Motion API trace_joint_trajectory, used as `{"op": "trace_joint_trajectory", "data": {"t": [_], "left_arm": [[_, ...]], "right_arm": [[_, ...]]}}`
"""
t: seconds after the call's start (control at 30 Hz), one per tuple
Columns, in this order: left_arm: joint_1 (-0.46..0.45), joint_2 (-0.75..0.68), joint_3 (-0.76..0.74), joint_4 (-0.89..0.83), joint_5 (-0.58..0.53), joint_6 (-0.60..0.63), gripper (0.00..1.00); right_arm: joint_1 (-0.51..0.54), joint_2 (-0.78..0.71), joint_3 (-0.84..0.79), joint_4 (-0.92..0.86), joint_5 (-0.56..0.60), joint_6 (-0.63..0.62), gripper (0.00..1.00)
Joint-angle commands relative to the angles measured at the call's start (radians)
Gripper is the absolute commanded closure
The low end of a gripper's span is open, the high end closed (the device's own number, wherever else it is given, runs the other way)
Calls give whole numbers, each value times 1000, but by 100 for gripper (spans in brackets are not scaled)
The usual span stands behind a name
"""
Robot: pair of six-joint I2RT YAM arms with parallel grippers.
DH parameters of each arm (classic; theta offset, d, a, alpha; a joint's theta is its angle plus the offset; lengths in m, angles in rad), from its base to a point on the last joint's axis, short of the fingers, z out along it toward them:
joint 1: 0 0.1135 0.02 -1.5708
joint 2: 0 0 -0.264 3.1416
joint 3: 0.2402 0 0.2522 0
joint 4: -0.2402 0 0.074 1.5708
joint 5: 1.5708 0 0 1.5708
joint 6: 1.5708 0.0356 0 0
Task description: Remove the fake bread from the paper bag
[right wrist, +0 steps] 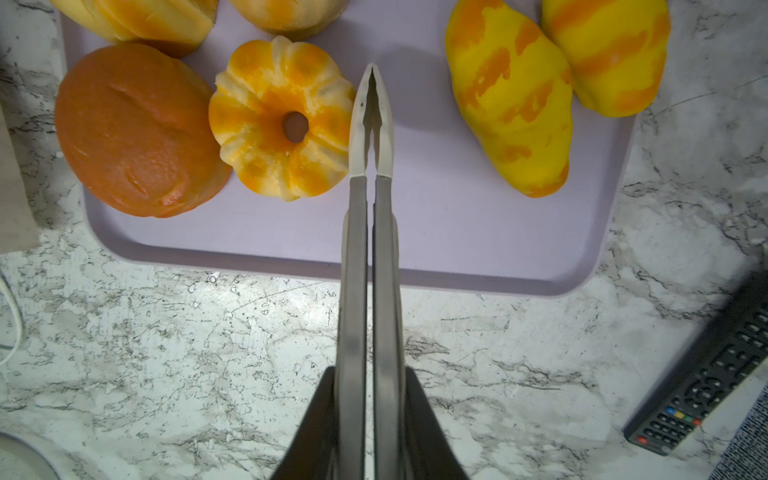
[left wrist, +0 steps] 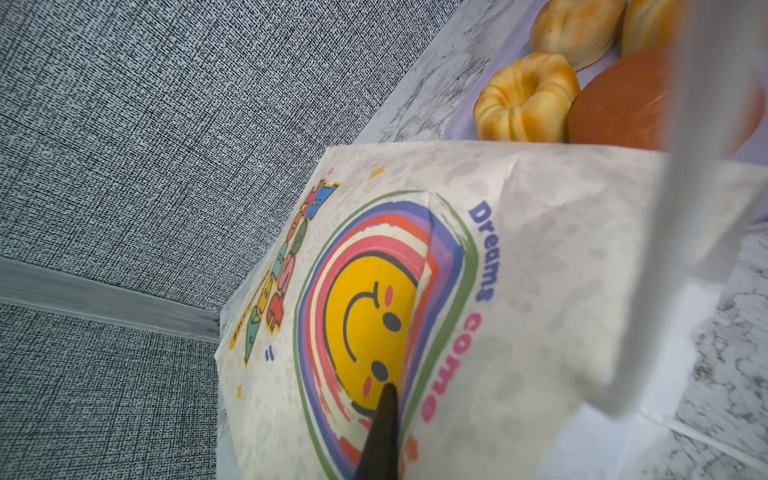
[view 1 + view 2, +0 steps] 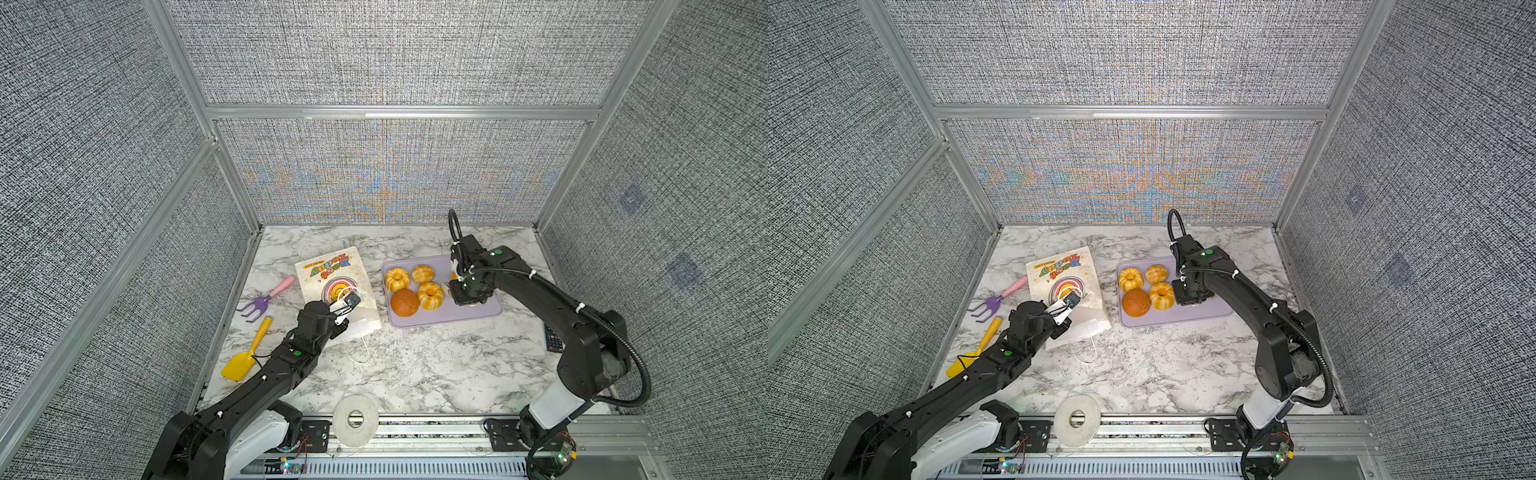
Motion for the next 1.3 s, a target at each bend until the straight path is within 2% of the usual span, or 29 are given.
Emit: {"op": "trace_joint_trajectory", "data": {"t": [0.0, 0.13, 0.3, 0.43, 0.53, 0.6, 0.7, 0.8, 0.9, 1.0, 1.1, 1.27], "left_arm": [[1, -5, -2, 20, -17, 5, 100], [1, -4, -2, 20, -17, 5, 100], [2, -8, -8, 32, -18, 3, 100], [2, -2, -6, 33, -9, -5, 100], [2, 0, -7, 33, -7, -8, 100], [2, 2, -7, 29, -8, -7, 100], [1, 0, -8, 22, -14, -4, 100], [1, -15, -9, 0, -28, 12, 100], [-2, -33, -7, -37, -43, 47, 100], [-2, -38, 7, -64, -63, 84, 100], [-2, -38, 25, -97, -67, 91, 100], [-2, -40, 35, -130, -77, 81, 100]], "right_arm": [[7, -25, -21, 15, -65, 17, 100], [12, -53, -27, 7, -53, 40, 100], [13, -100, -32, -81, 114, 97, 100], [22, -217, -89, -107, 159, 141, 100], [43, -357, -167, -61, 86, 174, 97], [80, -477, -244, 40, -32, 209, 94], [183, -614, -391, 268, -166, 350, 92], [328, -672, -538, 526, -191, 493, 90], [468, -641, -615, 716, -150, 573, 89], [583, -555, -627, 851, -103, 590, 89], [669, -453, -634, 997, -67, 598, 88], [754, -274, -595, 1175, -50, 577, 87]]}}
